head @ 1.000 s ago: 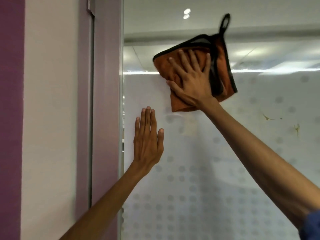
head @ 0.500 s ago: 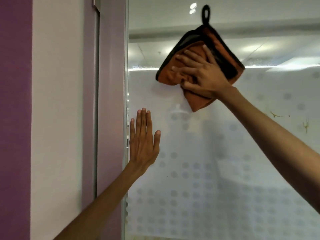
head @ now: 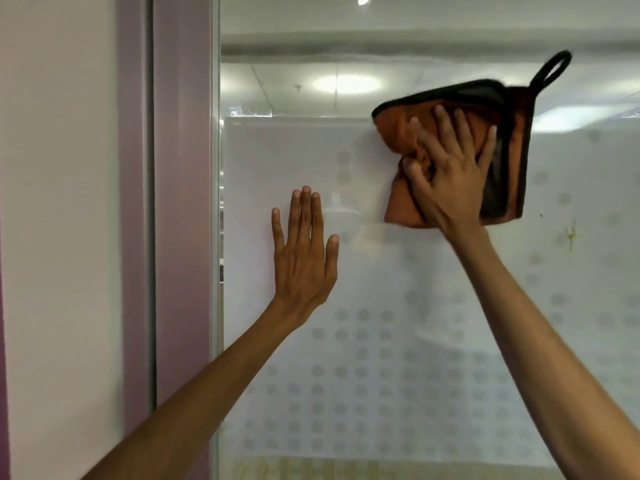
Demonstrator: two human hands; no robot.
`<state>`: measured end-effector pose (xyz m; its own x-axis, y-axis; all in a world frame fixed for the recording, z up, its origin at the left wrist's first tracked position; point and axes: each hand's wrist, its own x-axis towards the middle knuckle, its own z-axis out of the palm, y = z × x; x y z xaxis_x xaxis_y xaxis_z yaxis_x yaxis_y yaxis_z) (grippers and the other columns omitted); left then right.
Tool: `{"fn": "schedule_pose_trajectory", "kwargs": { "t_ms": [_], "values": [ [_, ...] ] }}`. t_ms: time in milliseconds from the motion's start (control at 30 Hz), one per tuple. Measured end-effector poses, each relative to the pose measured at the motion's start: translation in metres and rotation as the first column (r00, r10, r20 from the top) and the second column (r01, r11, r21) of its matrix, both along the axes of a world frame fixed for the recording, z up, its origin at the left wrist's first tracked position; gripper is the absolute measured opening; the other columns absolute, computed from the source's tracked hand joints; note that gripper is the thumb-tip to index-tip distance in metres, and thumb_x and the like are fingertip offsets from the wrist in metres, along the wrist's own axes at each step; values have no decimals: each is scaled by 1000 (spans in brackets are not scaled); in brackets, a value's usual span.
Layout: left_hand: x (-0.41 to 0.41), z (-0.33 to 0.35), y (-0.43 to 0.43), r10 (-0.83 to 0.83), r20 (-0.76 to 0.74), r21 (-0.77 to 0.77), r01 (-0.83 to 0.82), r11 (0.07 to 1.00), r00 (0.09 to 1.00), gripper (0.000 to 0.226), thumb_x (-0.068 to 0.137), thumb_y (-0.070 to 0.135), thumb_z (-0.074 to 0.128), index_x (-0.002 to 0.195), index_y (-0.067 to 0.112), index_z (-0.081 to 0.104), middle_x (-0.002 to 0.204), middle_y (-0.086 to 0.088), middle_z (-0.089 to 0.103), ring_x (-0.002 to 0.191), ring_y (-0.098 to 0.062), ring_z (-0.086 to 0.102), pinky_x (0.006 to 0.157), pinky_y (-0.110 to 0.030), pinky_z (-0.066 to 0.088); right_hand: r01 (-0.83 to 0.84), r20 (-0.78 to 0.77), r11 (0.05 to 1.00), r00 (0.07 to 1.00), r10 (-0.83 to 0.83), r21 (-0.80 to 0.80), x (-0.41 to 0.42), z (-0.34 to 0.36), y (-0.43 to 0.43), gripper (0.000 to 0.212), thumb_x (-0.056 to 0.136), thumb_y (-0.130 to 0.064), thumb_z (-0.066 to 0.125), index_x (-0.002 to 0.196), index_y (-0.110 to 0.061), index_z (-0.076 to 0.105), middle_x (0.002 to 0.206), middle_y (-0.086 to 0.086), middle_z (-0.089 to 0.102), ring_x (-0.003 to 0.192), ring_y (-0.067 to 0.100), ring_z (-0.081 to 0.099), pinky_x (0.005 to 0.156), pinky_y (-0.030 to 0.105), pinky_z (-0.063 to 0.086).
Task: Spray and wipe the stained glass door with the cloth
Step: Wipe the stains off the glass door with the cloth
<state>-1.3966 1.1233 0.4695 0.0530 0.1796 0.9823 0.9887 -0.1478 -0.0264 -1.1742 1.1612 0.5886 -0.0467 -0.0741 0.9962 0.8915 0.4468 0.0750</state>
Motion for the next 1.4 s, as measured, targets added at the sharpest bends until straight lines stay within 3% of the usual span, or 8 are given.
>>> {"fn": "schedule_pose_trajectory", "kwargs": {
  "t_ms": [167, 400, 633, 800, 1000, 1200, 1300, 1400],
  "values": [
    [27, 2, 6, -13, -49, 13, 13, 1000, 999, 60, 104, 31, 18, 157, 4, 13, 167, -12, 8, 155, -24, 4, 125, -54, 5, 46, 320, 999, 946, -47, 11, 35, -75, 3, 54, 93, -48, 44, 147, -38, 44, 158, -2, 38, 151, 22, 26, 123, 57, 4],
    [53, 27, 18, -18, -70, 68, 23, 997, 997, 60, 104, 29, 22, 157, 3, 14, 166, -13, 11, 155, -25, 6, 126, -49, 5, 61, 20, 997, 998, -60, -54, 55, 1, 8, 54, 96, -55, 37, 148, -40, 41, 160, -1, 36, 151, 22, 24, 122, 57, 1],
    [60, 32, 21, 21, -52, 59, -18, 998, 998, 61, 104, 31, 19, 157, 3, 10, 166, -14, 7, 155, -26, 4, 125, -52, 8, 94, 193, 996, 977, -92, -1, 78, -48, 11, 54, 96, -55, 41, 147, -38, 43, 158, -1, 38, 150, 22, 27, 121, 60, 6],
    [71, 35, 18, -1, -39, 50, 3, 999, 999, 62, 103, 30, 22, 157, 3, 13, 166, -13, 11, 155, -29, 6, 125, -53, 8, 19, -117, 999, 993, -25, -47, 67, -18, 13, 52, 96, -53, 43, 146, -38, 44, 159, -1, 37, 150, 21, 26, 121, 59, 2],
    [83, 38, 17, -32, -28, 44, 33, 999, 999, 61, 102, 25, 25, 157, 2, 14, 166, -14, 11, 155, -28, 6, 125, -50, 8, 74, 177, 997, 982, -68, -30, 93, -84, 11, 53, 99, -53, 38, 148, -33, 44, 160, 1, 35, 150, 23, 27, 122, 60, 5],
    [79, 33, 18, -52, -56, 53, 55, 997, 997, 61, 103, 27, 27, 157, 3, 13, 166, -14, 10, 155, -27, 5, 126, -49, 4, 73, -241, 987, 965, -105, -140, 136, 7, 20, 58, 97, -61, 33, 150, -39, 36, 163, -1, 28, 153, 21, 19, 121, 61, 3],
    [99, 32, 19, -64, -54, 53, 67, 996, 996, 60, 103, 26, 25, 157, 3, 12, 166, -12, 10, 155, -26, 5, 126, -48, 3, 70, -101, 995, 992, -77, -65, 111, 2, 19, 56, 98, -56, 38, 150, -37, 39, 162, 2, 31, 152, 24, 23, 121, 60, 4],
    [120, 28, 22, -87, -60, 54, 91, 994, 994, 59, 103, 25, 22, 157, 3, 15, 166, -11, 13, 155, -26, 7, 126, -47, 4, 92, 176, 995, 980, -95, 25, 113, -62, 20, 54, 99, -50, 42, 149, -33, 42, 161, 4, 33, 151, 25, 25, 121, 61, 8]
  ]
}}
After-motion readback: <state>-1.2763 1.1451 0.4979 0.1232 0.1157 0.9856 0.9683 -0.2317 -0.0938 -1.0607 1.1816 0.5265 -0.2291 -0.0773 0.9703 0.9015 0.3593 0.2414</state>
